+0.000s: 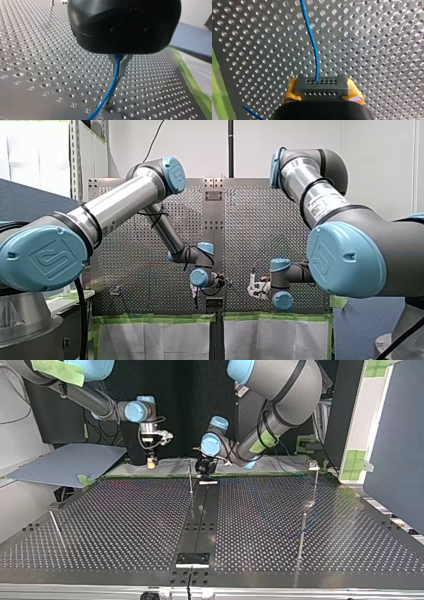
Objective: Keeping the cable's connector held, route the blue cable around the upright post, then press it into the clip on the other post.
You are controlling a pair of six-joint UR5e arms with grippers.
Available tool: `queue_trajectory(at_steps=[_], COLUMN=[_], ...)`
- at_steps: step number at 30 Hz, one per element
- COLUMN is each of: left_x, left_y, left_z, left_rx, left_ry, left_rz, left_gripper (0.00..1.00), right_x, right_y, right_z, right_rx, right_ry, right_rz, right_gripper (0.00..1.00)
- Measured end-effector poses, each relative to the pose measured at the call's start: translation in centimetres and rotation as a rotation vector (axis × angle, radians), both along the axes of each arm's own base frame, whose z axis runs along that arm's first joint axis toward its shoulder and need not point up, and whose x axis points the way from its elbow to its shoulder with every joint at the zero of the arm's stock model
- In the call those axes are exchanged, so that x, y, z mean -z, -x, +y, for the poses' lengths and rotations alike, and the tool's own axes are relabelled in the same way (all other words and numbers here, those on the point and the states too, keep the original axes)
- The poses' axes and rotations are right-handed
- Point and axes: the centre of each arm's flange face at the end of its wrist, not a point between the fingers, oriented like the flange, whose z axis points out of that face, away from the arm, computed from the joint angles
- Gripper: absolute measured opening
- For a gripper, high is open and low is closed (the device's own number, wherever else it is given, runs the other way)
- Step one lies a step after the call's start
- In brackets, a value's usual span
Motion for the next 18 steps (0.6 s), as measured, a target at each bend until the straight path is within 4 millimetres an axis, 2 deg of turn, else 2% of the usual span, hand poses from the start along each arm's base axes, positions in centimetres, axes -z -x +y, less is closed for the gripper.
queue_trajectory(at_steps=[10, 18], left_x=[-0.5, -0.7], left_y=[-1.6, -2.5], left_z=[0.9, 1.4], left_rx=[-0.026, -0.033], left_ry=[0.084, 0.129], left_rz=[0.014, 0.004], left_gripper=[0.02, 0.02], right_x=[-0.3, -0.1], right_y=[1.5, 2.8], right_z=[-1.7, -2.2], right_rx=[0.027, 0.047], right_ry=[0.009, -0.005], right_rz=[-0.003, 0.000], right_gripper=[0.00, 0.00])
